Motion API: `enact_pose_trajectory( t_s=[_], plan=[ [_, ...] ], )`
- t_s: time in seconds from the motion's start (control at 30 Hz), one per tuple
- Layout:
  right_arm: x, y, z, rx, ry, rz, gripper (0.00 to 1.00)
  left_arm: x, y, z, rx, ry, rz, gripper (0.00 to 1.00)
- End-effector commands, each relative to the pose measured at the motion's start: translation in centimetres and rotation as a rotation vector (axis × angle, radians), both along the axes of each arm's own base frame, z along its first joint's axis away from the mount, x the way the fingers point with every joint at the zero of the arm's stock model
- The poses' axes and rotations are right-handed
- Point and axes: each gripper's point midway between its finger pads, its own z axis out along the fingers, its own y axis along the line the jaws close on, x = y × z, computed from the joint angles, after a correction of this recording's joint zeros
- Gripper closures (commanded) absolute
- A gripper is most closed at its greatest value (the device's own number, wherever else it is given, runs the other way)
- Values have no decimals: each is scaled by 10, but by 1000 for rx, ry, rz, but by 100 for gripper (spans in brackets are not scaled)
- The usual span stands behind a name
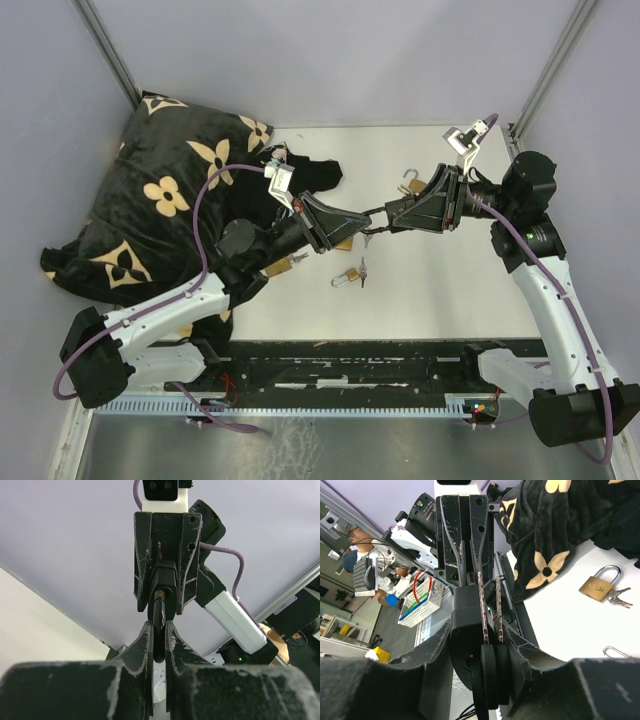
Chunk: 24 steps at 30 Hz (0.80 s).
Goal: Lock with the key
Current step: Lock the lock.
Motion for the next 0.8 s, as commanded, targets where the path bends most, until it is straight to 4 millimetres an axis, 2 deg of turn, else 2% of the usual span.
enact_pose_trajectory(
  t_s=[0.0,0.33,0.53,0.77],
  plan=[
    [-9,0,22,16,-121,1,98,-14,0,31,-54,-113,-21,97],
    [-6,1,17,11,-87,-17,98,-34,-3,34,-48,-285,-19,97],
    [-7,2,14,9,-77,-8,98,-37,-7,35,-51,-299,-43,97],
    [-12,5,16,16,-72,6,98,-42,-20,34,-40,-295,-121,97]
  ],
)
